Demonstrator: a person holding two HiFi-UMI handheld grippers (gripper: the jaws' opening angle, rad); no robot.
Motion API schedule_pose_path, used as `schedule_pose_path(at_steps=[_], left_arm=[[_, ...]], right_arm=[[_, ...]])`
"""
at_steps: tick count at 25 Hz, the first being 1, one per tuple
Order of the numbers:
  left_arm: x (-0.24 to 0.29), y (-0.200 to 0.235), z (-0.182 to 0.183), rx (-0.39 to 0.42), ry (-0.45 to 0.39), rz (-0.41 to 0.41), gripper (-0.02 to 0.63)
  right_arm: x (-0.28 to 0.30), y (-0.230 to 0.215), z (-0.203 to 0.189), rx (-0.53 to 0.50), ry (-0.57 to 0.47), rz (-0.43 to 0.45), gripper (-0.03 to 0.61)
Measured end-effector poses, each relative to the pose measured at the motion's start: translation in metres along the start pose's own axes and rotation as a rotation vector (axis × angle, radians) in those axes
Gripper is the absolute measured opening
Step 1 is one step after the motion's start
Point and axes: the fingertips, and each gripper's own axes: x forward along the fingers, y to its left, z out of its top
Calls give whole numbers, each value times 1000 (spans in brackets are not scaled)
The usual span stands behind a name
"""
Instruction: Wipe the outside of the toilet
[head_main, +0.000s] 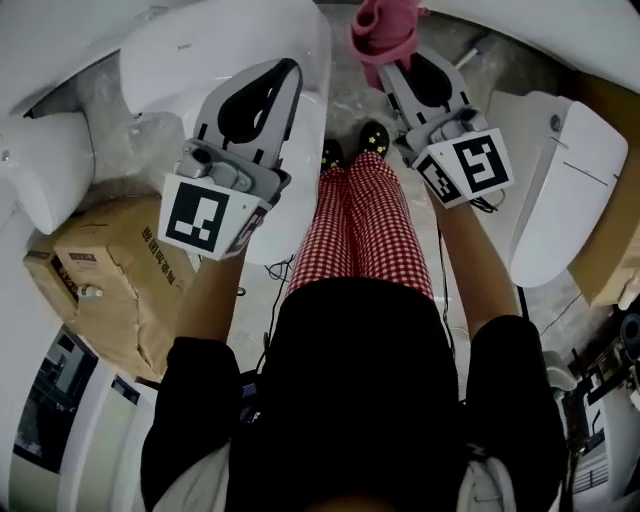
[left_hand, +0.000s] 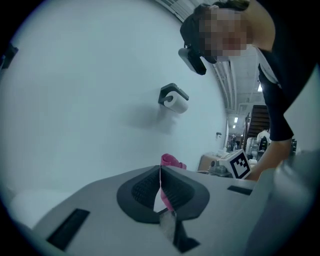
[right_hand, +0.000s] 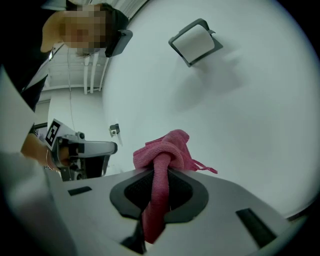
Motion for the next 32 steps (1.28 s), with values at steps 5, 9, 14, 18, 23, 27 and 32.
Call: schedule_pose_path(at_steps=[5, 9, 14, 18, 23, 27, 32], left_arm=[[-11, -14, 41, 54, 12, -60, 11], [-24, -32, 72, 70, -3, -113, 11], [-50, -41, 100, 103, -7, -132, 11], [-74, -45, 115, 107, -8, -139, 11], [-106, -46, 118, 136, 26, -146, 11], [-125, -41, 123, 161, 37, -140, 11], [-149, -41, 123, 188, 35, -125, 11]], right_arm=[[-12, 47, 48, -10, 7, 40, 55], [-17, 84, 73, -39, 33, 66, 55], [-29, 126, 100, 27, -2, 140, 55], [-40, 151, 118, 21, -16, 176, 55], [-50, 176, 127, 15, -13, 199, 55], [-51, 194, 139, 14, -24, 215, 55], [-58, 213, 135, 4, -17, 237, 55]])
